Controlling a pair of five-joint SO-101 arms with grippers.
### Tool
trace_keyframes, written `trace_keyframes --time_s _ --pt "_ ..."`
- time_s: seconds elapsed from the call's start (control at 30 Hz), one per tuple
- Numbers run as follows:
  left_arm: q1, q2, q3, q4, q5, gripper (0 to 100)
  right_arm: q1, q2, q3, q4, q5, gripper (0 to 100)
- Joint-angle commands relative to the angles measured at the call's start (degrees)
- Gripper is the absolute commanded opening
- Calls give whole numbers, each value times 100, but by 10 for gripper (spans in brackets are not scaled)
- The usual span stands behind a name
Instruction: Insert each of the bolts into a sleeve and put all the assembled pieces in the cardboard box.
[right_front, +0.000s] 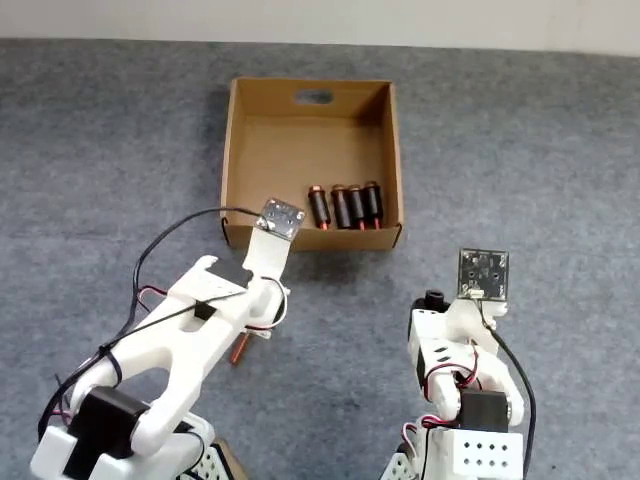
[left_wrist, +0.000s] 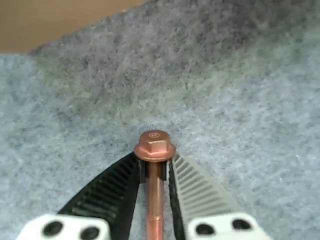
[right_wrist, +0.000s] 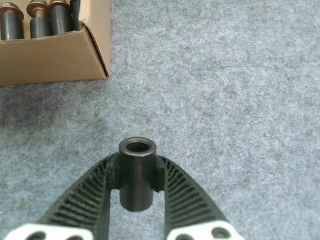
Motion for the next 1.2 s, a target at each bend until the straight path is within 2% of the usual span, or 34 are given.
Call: trace_keyframes --time_s 0.0,0.1,0.2,0.43,0.8,0.9,1.17 --pt "-48 -136 -13 -97 0 20 31 -66 -31 22 -9 6" --pt "-48 -154 -13 -53 0 20 31 -66 -31 22 -9 6" --pt "-57 -224 -180 316 0 20 31 -66 -31 22 -9 6" --pt "-84 -1051 -1051 1732 0 20 31 -66 -31 4 -9 6" --pt "-75 -3020 -804 1820 -9 20 -22 -75 -303 -312 -18 6" --pt "-84 -3670 -796 1538 -9 20 -356 -75 -321 -716 -9 7" --pt "-48 -5411 -110 -563 -9 20 -2026 -75 -259 -2097 -9 7"
